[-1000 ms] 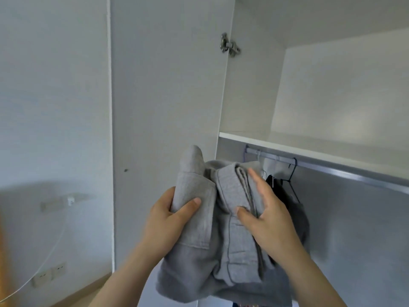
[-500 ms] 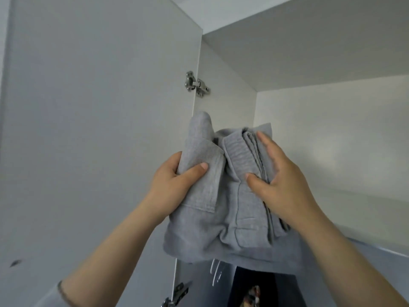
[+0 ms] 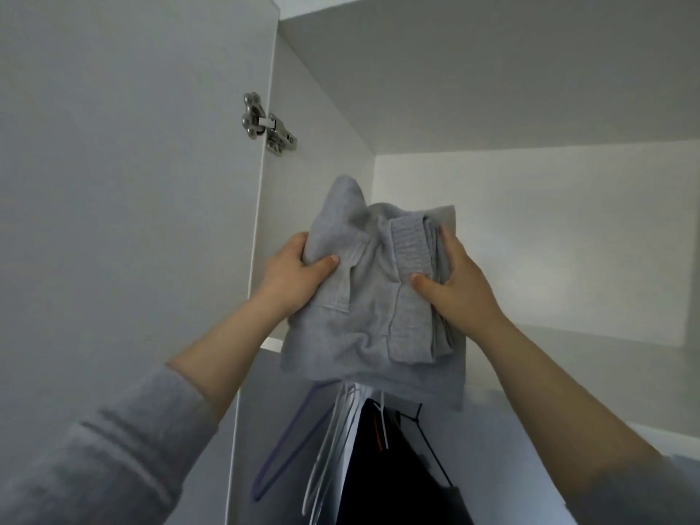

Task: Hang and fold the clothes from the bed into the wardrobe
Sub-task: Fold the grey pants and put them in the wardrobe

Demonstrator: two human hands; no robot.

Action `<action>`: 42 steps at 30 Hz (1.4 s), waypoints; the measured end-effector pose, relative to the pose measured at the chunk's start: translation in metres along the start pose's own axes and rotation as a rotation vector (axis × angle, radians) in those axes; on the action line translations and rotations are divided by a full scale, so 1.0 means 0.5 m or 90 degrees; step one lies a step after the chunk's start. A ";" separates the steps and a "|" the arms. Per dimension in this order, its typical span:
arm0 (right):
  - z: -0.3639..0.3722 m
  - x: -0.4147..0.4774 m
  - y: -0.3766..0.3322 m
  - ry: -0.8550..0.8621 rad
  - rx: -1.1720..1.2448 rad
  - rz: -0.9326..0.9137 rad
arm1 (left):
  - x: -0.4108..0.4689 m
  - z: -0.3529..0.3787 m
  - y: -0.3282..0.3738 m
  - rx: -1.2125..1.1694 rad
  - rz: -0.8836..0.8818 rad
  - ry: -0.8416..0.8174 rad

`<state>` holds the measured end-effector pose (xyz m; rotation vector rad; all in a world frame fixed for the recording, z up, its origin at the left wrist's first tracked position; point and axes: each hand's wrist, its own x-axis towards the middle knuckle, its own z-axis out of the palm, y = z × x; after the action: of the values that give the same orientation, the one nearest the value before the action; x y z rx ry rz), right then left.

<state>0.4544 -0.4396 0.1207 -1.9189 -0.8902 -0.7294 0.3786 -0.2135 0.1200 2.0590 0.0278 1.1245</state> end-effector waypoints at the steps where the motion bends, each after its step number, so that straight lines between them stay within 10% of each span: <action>1: 0.009 0.001 0.023 -0.052 -0.004 0.091 | 0.005 0.019 -0.017 0.085 -0.059 -0.052; 5: 0.031 -0.017 0.092 -0.179 -0.052 0.340 | -0.019 0.064 -0.078 0.192 -0.083 -0.132; 14: 0.016 -0.088 0.056 -0.134 0.006 0.034 | -0.068 0.062 -0.105 0.151 0.198 -0.260; 20: 0.010 -0.098 0.058 -0.337 -0.102 -0.019 | -0.048 0.061 -0.119 0.201 0.198 -0.365; 42: 0.105 0.047 0.175 -0.470 -0.234 0.031 | 0.133 0.192 -0.154 0.537 0.079 -0.590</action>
<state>0.5459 -0.4180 0.0748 -2.5939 -1.1954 -0.1305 0.5135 -0.1948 0.0885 3.1928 -0.1004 0.0783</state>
